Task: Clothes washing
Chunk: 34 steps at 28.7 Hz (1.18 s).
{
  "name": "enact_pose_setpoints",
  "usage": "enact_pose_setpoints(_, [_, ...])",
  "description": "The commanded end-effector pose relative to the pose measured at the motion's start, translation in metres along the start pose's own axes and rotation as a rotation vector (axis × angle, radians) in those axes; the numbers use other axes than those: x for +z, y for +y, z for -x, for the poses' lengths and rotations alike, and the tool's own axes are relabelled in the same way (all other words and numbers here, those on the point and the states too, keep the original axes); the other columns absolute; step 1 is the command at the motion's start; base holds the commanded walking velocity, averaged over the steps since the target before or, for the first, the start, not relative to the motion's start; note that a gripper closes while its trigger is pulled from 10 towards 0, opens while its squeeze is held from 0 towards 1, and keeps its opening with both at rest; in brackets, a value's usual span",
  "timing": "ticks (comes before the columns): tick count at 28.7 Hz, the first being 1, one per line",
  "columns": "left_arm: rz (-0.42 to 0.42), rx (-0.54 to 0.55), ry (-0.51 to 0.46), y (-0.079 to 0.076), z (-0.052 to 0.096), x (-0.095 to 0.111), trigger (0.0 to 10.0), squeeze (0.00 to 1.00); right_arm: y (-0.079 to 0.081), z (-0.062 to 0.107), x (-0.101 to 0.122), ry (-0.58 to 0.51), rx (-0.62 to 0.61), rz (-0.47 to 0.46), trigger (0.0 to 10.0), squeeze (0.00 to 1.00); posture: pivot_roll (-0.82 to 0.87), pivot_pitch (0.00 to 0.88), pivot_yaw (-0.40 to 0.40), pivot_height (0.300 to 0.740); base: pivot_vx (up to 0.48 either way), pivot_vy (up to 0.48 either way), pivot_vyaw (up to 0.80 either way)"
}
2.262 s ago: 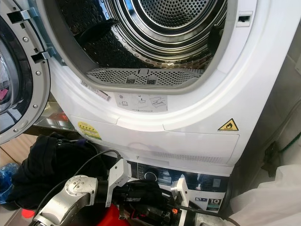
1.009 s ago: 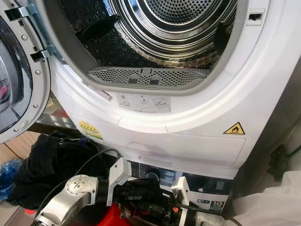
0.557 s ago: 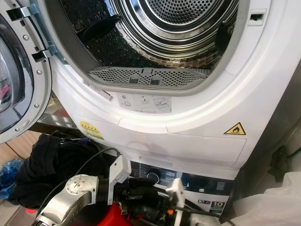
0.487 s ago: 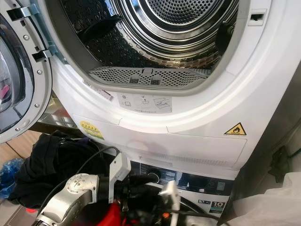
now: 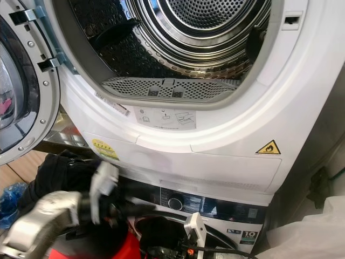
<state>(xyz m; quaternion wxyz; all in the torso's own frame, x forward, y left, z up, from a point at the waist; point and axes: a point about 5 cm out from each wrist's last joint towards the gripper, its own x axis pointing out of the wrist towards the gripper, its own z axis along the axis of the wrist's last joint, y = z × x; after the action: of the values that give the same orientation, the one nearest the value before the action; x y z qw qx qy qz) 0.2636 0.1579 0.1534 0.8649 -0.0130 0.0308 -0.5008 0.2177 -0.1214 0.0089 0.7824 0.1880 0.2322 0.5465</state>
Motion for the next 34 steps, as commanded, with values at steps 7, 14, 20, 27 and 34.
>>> enact_pose_setpoints(7, [0.042, -0.189, 0.424, -0.027, 0.028, -0.064, 10.0, 1.0, -0.022, -0.008, 0.018, -0.077, -0.195, 0.07, 0.0, 0.0, -0.03, 0.0, 0.16, 0.74, 0.0, 0.0, 0.0])
enact_pose_setpoints(14, [-0.004, -0.172, 0.526, -0.028, 0.032, -0.085, 10.0, 1.0, -0.035, -0.006, 0.034, -0.141, -0.333, 0.119, 0.0, 0.0, -0.05, 0.0, 0.173, 0.74, 0.0, 0.0, 0.0])
enact_pose_setpoints(20, [-0.008, -0.184, 0.637, -0.034, 0.045, -0.109, 10.0, 1.0, -0.045, -0.001, 0.031, -0.134, -0.472, 0.144, 0.0, 0.0, -0.04, 0.0, 0.167, 0.74, 0.0, 0.0, 0.0])
enact_pose_setpoints(27, [-0.103, -0.191, 0.789, -0.025, 0.052, -0.133, 10.0, 1.0, -0.054, 0.0, 0.037, -0.148, -0.595, 0.165, 0.0, 0.0, -0.04, 0.0, 0.166, 0.74, 0.0, 0.0, 0.0])
enact_pose_setpoints(34, [0.272, -0.029, 0.611, -0.016, 0.035, -0.156, 10.0, 0.0, -0.057, -0.005, 0.052, -0.233, -0.641, 0.176, 0.0, 0.0, -0.04, 0.0, 0.161, 0.74, 0.0, 0.0, 0.0])
